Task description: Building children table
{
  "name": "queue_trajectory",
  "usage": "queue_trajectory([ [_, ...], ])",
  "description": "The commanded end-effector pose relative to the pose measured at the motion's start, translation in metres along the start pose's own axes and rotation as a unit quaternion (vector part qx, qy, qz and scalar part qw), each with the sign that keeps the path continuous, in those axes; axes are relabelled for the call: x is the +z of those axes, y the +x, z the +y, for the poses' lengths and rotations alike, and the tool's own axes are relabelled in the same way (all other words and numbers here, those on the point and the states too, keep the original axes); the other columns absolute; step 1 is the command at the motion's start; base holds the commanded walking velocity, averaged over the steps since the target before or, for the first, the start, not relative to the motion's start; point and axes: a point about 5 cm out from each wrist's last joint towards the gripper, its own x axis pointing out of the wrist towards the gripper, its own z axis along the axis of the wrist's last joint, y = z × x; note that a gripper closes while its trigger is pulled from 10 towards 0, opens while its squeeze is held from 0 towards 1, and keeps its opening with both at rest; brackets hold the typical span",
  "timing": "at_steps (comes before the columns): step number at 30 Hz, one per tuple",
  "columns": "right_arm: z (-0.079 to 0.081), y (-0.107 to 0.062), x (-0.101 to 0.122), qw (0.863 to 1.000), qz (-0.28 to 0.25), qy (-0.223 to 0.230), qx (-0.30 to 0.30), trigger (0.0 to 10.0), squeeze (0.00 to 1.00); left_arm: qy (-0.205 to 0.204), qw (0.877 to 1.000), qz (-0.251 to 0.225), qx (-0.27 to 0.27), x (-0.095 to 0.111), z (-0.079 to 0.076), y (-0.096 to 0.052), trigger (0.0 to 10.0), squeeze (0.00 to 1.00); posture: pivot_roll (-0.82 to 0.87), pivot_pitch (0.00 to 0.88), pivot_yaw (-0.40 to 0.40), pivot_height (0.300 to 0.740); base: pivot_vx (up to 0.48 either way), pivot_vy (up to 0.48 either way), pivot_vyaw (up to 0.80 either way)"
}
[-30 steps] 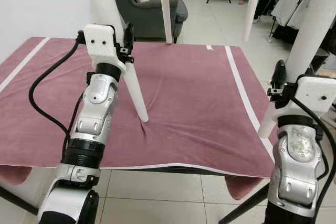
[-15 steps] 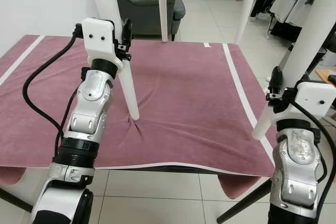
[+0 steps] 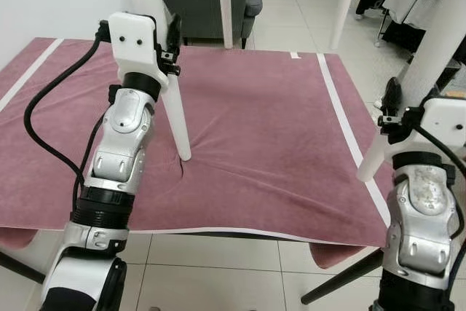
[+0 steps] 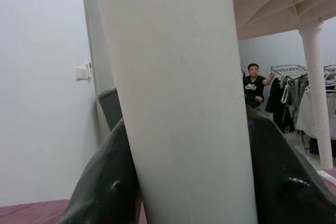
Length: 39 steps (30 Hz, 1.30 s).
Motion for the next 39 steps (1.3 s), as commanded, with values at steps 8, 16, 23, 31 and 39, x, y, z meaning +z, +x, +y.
queue_trajectory([
  [8,0.027,-0.012,0.001,0.997,-0.021,-0.02,0.073,0.0,0.0,0.162,0.969,-0.186,-0.006,0.076,0.01,0.0,0.0,0.0,0.09,0.0,-0.021,0.74,0.0,0.0,0.0],
  [16,0.041,-0.035,-0.012,0.992,-0.006,-0.046,0.121,0.0,0.0,0.192,0.965,-0.178,-0.026,0.063,0.004,-0.013,0.0,0.0,0.09,0.0,-0.024,0.74,0.0,0.0,0.0],
  [23,0.042,-0.055,-0.031,0.987,0.017,-0.082,0.134,0.0,0.0,0.228,0.954,-0.19,-0.047,0.059,-0.006,-0.024,0.0,0.0,0.08,0.0,-0.025,0.74,0.0,0.0,0.0],
  [31,0.038,-0.06,-0.047,0.988,0.041,-0.081,0.124,0.0,0.0,0.251,0.946,-0.199,-0.043,0.063,-0.006,-0.026,0.0,0.0,0.09,0.0,-0.022,0.74,0.0,0.0,0.0],
  [39,0.032,-0.054,-0.05,0.988,0.035,-0.087,0.123,0.0,0.0,0.258,0.946,-0.196,-0.03,0.068,0.001,-0.028,0.0,0.0,0.1,0.0,-0.028,0.74,0.0,0.0,0.0],
])
